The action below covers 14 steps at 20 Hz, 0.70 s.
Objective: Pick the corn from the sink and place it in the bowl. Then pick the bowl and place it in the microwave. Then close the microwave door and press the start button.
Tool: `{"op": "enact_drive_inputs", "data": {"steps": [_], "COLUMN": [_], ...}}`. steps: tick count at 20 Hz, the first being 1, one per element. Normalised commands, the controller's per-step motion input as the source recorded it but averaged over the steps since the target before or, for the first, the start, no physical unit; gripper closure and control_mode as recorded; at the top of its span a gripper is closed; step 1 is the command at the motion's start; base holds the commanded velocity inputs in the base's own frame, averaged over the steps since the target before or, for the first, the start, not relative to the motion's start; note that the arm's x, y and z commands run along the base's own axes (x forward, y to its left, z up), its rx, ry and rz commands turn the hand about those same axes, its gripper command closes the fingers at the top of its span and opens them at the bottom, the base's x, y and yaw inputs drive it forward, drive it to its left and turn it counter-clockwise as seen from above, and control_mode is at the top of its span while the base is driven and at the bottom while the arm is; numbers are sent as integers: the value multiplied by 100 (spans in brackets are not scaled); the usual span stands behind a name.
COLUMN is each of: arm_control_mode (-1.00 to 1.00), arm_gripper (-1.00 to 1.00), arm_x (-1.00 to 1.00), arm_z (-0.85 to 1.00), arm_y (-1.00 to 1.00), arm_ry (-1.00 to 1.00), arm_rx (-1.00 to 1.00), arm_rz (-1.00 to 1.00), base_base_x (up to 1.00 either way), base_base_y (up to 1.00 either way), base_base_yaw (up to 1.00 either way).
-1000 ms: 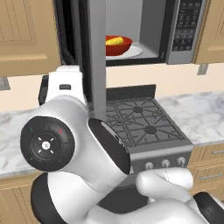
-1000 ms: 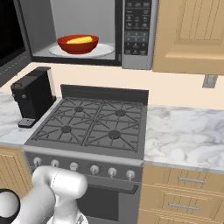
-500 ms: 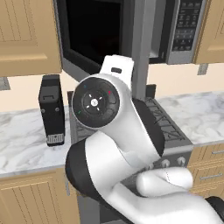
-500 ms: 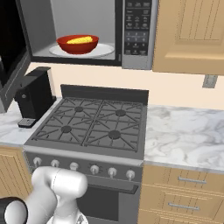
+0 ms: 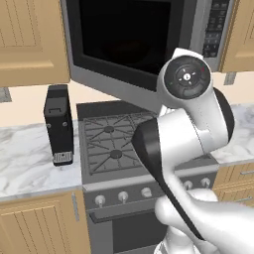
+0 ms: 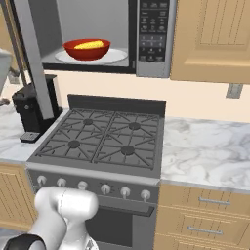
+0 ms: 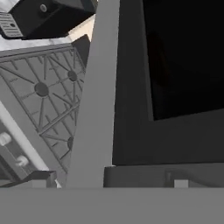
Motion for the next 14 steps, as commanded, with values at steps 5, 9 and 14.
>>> {"op": "enact_drive_inputs", "data": {"steps": [5, 9, 14], "arm_control_mode": [-100, -100, -100], "arm_gripper": [-100, -100, -100], "arm_x": [95, 100, 100], "arm_z": [1, 3, 12], "arm_y": [-79, -64, -61], "arm_ry": [0, 0, 0], "arm_rx": [0, 0, 0], "arm_rz": [0, 0, 0], "base_base_x": [0, 0, 0], "base_base_y": [0, 0, 0], "base_base_yaw": [0, 0, 0]}}
